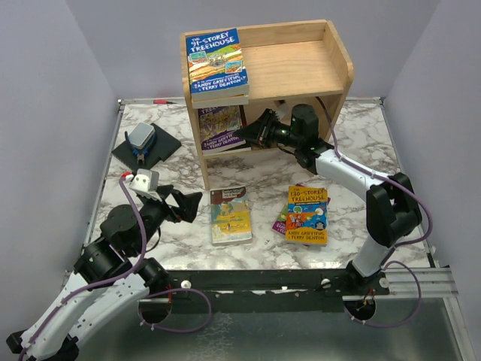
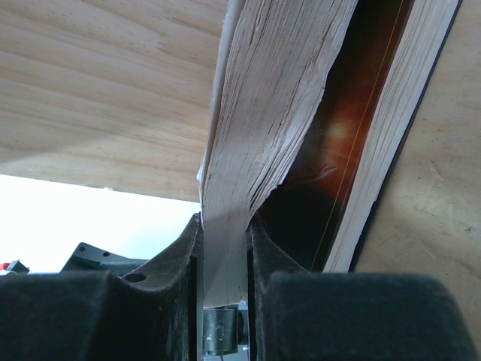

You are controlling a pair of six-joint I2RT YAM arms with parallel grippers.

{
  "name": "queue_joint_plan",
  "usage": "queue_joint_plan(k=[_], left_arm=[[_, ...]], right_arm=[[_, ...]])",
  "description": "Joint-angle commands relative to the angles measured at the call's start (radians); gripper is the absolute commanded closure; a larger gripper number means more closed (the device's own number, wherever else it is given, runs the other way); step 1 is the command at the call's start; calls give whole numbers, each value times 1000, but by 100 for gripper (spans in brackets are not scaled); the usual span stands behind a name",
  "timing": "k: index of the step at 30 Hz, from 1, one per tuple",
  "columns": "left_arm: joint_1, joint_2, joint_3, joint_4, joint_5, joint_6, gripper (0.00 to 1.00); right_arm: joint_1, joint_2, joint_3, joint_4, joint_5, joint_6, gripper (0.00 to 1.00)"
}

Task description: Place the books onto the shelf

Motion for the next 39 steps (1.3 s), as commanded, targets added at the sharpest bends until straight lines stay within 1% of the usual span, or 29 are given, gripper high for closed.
queue_joint_plan(k=[1,4,11,14,21,25,32,39], left_arm=[[3,8,-13,13,10,12,1],[4,6,-13,13,10,13,1],[3,5,-14,13,8,12,1],[4,4,-13,14,8,11,1],[3,-1,-14,14,6,12,1],[4,-1,-12,13,7,12,1],[4,-9,-14,13,1,8,1],[3,8,-10,13,8,2,1]], right_arm=[[9,30,2,18,-14,-37,85],[10,21,-1,6,-15,-51,74],[9,-10,1,-63,22,-94,55],[11,-25,6,-99,42,-114,49],[10,-72,17,-222,149,-162,41],[11,-97,7,-262,206,-172,37],[11,-146,-22,-301,288,-173,36],[11,-268,-128,-309,328,-215,36]])
